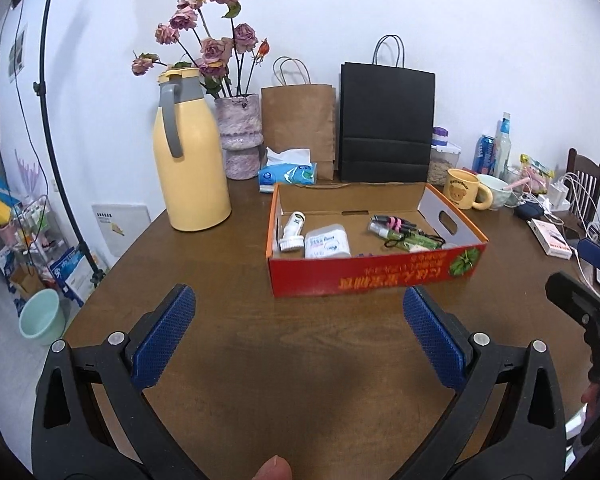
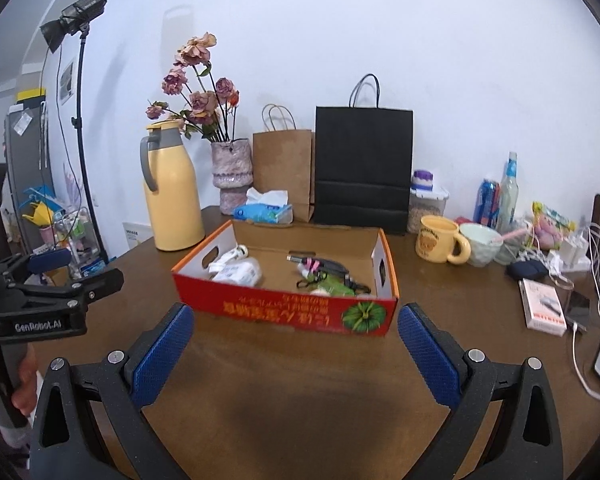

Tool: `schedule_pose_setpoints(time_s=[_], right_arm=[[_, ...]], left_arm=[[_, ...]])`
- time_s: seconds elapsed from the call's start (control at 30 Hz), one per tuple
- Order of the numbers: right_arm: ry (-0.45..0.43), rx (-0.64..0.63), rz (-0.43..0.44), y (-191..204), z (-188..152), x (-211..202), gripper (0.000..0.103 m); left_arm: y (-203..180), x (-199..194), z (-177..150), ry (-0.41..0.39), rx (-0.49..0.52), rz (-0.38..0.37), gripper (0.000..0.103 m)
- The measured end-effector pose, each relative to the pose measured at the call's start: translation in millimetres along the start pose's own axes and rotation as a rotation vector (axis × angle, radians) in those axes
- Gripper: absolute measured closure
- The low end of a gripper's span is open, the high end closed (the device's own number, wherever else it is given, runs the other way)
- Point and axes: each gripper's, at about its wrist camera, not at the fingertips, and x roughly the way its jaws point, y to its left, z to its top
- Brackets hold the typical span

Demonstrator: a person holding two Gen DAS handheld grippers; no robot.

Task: Organize rigid objects

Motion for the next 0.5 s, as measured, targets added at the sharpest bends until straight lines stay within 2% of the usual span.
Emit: schedule_pose_setpoints(time_s=[0.23, 0.5], right_arm=[[0.028, 0.027, -0.02, 1, -15, -14, 0.0], [0.036, 0.035, -0.036, 0, -22, -21, 0.0]], left_arm=[[-2, -14, -21, -0.02, -0.002, -0.016, 0.0], [-6, -17, -29, -0.018, 0.005, -0.028, 0.0]])
